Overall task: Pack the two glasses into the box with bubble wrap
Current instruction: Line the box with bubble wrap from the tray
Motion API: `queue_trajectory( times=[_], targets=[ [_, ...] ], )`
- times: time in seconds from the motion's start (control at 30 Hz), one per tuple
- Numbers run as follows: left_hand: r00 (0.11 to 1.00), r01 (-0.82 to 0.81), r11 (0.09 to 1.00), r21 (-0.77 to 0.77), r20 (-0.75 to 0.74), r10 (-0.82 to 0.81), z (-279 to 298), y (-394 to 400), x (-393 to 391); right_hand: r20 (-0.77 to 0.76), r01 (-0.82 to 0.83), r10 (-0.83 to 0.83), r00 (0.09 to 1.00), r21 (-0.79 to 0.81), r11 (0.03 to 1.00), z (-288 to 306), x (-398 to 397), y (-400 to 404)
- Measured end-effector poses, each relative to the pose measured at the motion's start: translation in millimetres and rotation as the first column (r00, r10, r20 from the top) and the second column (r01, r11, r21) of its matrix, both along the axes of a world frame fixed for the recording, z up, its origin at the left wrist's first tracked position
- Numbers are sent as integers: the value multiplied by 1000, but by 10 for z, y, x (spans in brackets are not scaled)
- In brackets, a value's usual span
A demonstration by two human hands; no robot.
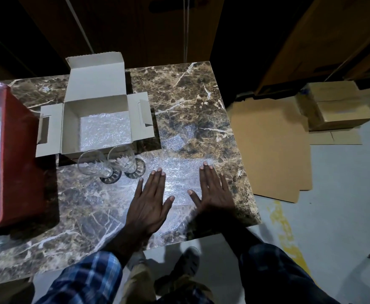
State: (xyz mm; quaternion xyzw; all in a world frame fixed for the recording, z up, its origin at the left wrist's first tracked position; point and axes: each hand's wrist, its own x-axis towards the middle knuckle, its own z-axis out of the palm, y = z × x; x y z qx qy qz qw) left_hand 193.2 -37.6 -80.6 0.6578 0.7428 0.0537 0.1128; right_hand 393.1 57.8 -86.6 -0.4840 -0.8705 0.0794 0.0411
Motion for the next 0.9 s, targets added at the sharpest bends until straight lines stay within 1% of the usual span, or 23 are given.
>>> queue_trajectory(
  times=[0.07, 0.1, 0.13, 0.2, 0.27, 0.3, 0.4, 0.5, 0.57, 0.67, 0.7, 0.73, 0.8, 0.83, 0.9],
  targets=[
    [1000, -17, 1000, -3, 8, 17, 10, -76, -81, 7, 72, -72, 997, -13, 997, -14, 110, 19],
    [1000, -16, 1000, -6, 12, 16, 23, -115, -111, 0, 74, -74, 997, 2, 997, -12, 161, 15],
    [1000, -11, 1000, -7, 16, 11, 41, -143, -129, -6, 36, -36, 999, 35, 999, 0, 205, -2],
    [1000, 17, 1000, 3, 26, -17, 84, -174, -118, -38, -112, 116, 993, 99, 989, 25, 247, -62],
    [997, 78, 997, 27, 26, -79, 122, -181, -45, -89, -234, 248, 965, 145, 961, 36, 219, -124],
    [993, 120, 992, 38, 15, -121, 124, -181, -3, -111, -270, 290, 950, 169, 948, 25, 185, -154],
    [976, 217, 974, 65, -11, -217, 90, -125, 101, -192, -291, 357, 914, 300, 908, -77, 123, -159],
    [975, 223, 970, 100, -14, -223, 73, -56, 134, -270, -277, 395, 878, 387, 879, -65, 90, -88],
    [973, 231, 965, 124, -19, -230, 51, -18, 122, -323, -257, 378, 867, 361, 897, 29, 38, -59],
    [966, 249, 950, 190, 22, -258, 83, 37, 60, -475, -211, 275, 836, 185, 960, 257, -34, -67],
    [966, 238, 948, 210, 56, -254, 126, 50, 33, -496, -199, 234, 836, 124, 972, 338, -43, -80],
    [967, 209, 954, 214, 99, -234, 208, 61, 7, -479, -193, 210, 852, 85, 977, 396, -42, -95],
    [969, 127, 979, 162, 192, -158, 453, 83, -28, -362, -236, 248, 899, 77, 969, 452, -15, -88],
    [967, 101, 987, 124, 222, -127, 590, 96, -48, -310, -280, 297, 903, 97, 955, 464, -12, -75],
    [957, 104, 993, 49, 266, -114, 847, 143, -133, -287, -326, 356, 889, 145, 934, 518, -30, -43]
  ],
)
